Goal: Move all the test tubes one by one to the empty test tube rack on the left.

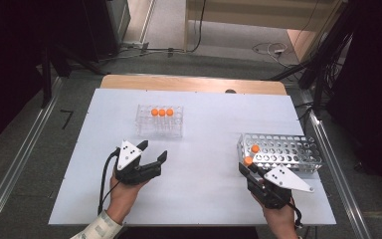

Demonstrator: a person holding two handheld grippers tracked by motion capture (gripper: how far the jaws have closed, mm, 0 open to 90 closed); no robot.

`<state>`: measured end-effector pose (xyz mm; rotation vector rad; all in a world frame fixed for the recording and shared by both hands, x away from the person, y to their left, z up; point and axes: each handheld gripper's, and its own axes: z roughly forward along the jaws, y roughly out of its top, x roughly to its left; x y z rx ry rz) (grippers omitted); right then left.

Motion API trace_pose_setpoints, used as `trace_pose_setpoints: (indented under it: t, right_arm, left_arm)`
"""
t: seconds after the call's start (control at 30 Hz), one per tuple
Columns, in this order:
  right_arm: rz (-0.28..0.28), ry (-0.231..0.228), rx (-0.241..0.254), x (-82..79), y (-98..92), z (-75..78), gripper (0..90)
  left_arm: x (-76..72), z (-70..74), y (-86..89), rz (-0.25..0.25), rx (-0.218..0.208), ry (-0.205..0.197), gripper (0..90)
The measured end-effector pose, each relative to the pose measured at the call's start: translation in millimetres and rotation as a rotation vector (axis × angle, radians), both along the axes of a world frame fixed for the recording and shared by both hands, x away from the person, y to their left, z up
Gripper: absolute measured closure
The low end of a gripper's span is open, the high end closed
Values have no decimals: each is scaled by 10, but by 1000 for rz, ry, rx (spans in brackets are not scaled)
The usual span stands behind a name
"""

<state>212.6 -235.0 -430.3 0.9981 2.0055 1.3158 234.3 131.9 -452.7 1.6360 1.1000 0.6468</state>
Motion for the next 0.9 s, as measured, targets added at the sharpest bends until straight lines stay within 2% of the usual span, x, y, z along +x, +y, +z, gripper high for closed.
trace_pose_setpoints:
  t: [0.33,0.73,0.9]
  right_arm:
    - [21,4,-6,42,126,-37,716]
    - [61,11,-16,133,379,-77,716]
    - [81,16,-23,165,486,-95,717]
  left_arm:
    - [-9,10,-35,-9,-1,-6,266]
    - [-32,57,-117,-40,-7,-24,189]
    - [-48,79,-133,-47,-7,-32,189]
